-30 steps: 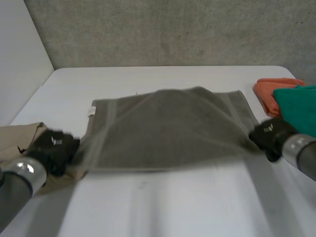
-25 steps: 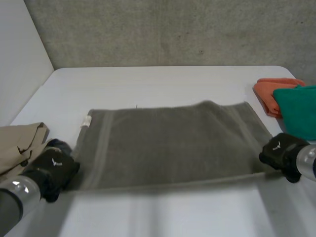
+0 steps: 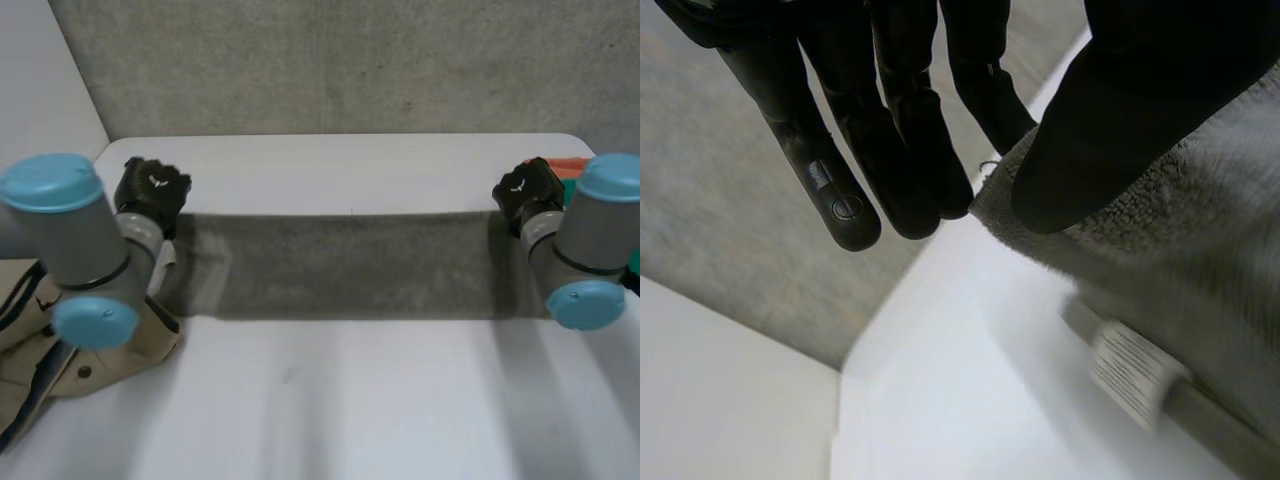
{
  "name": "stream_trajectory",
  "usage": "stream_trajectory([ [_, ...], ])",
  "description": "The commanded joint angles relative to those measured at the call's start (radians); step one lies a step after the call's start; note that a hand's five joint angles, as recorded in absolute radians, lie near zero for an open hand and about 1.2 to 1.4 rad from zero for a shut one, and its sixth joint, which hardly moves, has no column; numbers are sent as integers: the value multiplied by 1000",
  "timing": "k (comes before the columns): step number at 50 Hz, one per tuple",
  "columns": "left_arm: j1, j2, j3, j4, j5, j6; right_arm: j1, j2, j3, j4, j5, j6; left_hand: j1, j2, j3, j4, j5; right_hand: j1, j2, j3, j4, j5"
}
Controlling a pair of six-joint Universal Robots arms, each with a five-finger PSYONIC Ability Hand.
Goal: Fold the laundry.
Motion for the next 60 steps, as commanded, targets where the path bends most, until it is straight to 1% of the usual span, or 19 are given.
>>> stream_trajectory([
  [1,-21,-192,211,84,-41,35,9,144,-117,-179,-8,4,249,199,203,193,222,269,221,213,200,237],
  [3,-24,-217,242,86,-46,32,11,169,-134,-216,-10,11,249,199,203,193,222,269,221,213,200,237],
  [4,-25,-229,255,86,-46,32,12,180,-141,-236,-14,17,249,199,203,193,222,164,116,108,95,132],
  [5,-32,-249,277,83,-41,32,17,201,-150,-269,-25,34,84,33,37,28,56,-619,-667,-675,-688,-651],
  [6,-36,-257,284,80,-41,32,20,208,-154,-283,-28,39,-325,-375,-371,-381,-352,-953,-1001,-1009,-1021,-985],
  [7,-42,-258,287,75,-41,32,23,212,-155,-299,-31,45,-747,-798,-794,-803,-775,-953,-1001,-1009,-1021,-985],
  [8,-56,-258,284,63,-41,31,24,212,-155,-317,-37,56,-973,-1023,-1019,-1029,-1000,-953,-1001,-1009,-1021,-985],
  [11,-71,-242,269,52,-47,29,21,180,-143,-301,-34,77,-973,-1023,-1019,-1029,-1000,-953,-1001,-1009,-1021,-985],
  [19,-85,-81,115,51,-53,-18,-20,-48,-10,6,-54,321,-973,-1023,-1019,-1029,-1000,-953,-1001,-1009,-1021,-985],
  [23,-78,37,-24,52,-43,-69,-89,-189,105,220,-144,428,-973,-1023,-1019,-1029,-1000,-953,-1001,-1009,-1021,-985],
  [27,-65,116,-131,55,-3,-127,-156,-252,190,345,-235,433,-973,-1023,-1019,-1029,-1000,-769,-817,-825,-837,-801],
  [30,-53,151,-185,55,35,-169,-189,-265,233,384,-264,424,-973,-1023,-1019,-1029,-1000,-678,-725,-733,-746,-709],
  [36,-32,199,-270,58,118,-247,-247,-242,305,290,-277,409,-973,-1023,-1019,-1029,-1000,-589,-637,-645,-657,-621],
  [42,-30,200,-294,69,125,-278,-253,-174,308,197,-270,404,-973,-1023,-1019,-1029,-1000,-577,-625,-633,-646,-609],
  [44,-33,197,-301,70,122,-284,-253,-144,302,171,-261,402,-973,-1023,-1019,-1029,-1000,-501,-549,-557,-570,-533],
  [46,-35,197,-307,70,120,-288,-255,-128,294,163,-252,408,-973,-1023,-1019,-1029,-1000,-239,-286,-294,-307,-270],
  [47,-35,197,-311,72,120,-291,-258,-122,290,163,-243,412,-973,-1023,-1019,-1029,-1000,264,216,208,195,232],
  [53,-27,191,-319,90,118,-290,-278,-188,333,167,-223,455,-973,-1023,-1019,-1029,-1000,269,221,213,200,237],
  [60,-1,223,-331,78,112,-294,-406,-375,362,131,-226,401,-973,-1023,-1019,-1029,-1000,269,221,213,200,237],
])
